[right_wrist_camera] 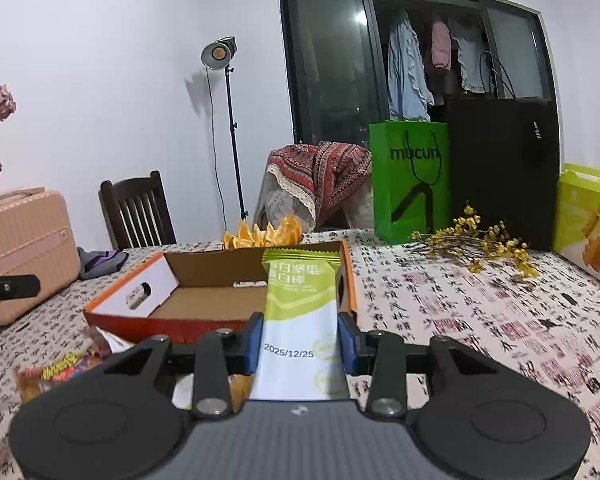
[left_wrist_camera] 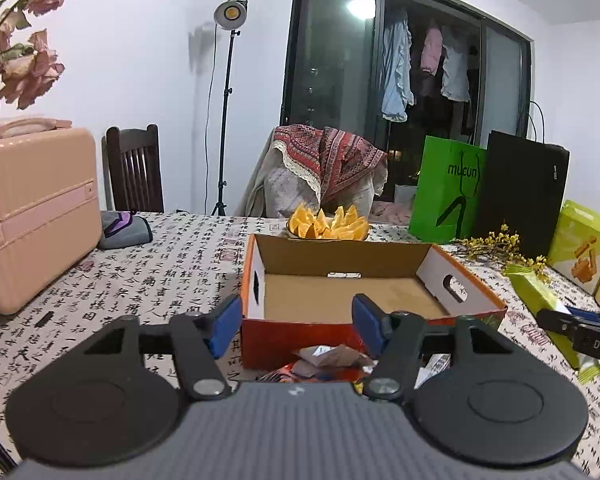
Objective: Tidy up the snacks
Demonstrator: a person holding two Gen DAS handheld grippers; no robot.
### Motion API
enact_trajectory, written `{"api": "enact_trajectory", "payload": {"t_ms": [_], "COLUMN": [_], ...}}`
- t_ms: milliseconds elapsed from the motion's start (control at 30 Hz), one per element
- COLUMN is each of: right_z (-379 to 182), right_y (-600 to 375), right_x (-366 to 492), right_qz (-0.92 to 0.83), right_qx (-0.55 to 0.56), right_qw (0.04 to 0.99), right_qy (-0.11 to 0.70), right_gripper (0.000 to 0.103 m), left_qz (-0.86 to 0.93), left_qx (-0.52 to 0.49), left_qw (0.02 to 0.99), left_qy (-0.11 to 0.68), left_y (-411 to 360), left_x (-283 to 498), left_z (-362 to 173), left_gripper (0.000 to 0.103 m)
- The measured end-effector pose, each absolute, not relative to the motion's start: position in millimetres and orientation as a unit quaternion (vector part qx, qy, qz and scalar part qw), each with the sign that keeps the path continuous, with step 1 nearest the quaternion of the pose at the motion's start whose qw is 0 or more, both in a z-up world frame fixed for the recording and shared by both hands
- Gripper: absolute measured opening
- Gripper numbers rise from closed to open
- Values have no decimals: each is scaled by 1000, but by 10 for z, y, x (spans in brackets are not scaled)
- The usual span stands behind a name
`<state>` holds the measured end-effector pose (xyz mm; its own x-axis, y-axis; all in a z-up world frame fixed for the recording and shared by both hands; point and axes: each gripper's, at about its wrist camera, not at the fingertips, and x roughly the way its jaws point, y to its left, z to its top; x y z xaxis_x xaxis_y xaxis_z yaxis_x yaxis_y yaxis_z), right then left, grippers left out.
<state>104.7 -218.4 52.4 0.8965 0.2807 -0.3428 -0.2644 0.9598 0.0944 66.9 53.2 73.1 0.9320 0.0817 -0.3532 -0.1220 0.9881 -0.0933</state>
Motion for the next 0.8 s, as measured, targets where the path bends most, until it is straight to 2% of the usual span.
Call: {"api": "enact_trajectory", "payload": {"t_ms": [100,200,233,300,367,533,800], "right_z": [497,436,408,352,310,249,221], "right_y": [-2135,-2108,-2106,-2108,-2117,-2161,-2197], "right_x": [1077,1081,1080,1074,1069,1050,984], "right_qz": [149,156,157,160,160,157,150], "right_qx": [22,22,23,27,30,34,35], "right_qw": [971,969,968,967,966,965,965], "right_qy": [183,189,192,198,202,209,213], "right_gripper": [38,38,38,38,38,38,38], "left_qz": [65,96,108,131,135,110,118], "left_qx": [-70,-82,-83,-82,-74,-64,-77], "left_qw": [977,971,968,960,950,937,927], "left_qy": [189,202,209,235,270,324,347], "left_y": [623,779,832,903,957,931,866], "left_x": [688,623,606,601,641,701,965], "left_z": [661,545,496,382,245,-54,-269], "left_gripper": [65,78,85,88,96,101,99]}}
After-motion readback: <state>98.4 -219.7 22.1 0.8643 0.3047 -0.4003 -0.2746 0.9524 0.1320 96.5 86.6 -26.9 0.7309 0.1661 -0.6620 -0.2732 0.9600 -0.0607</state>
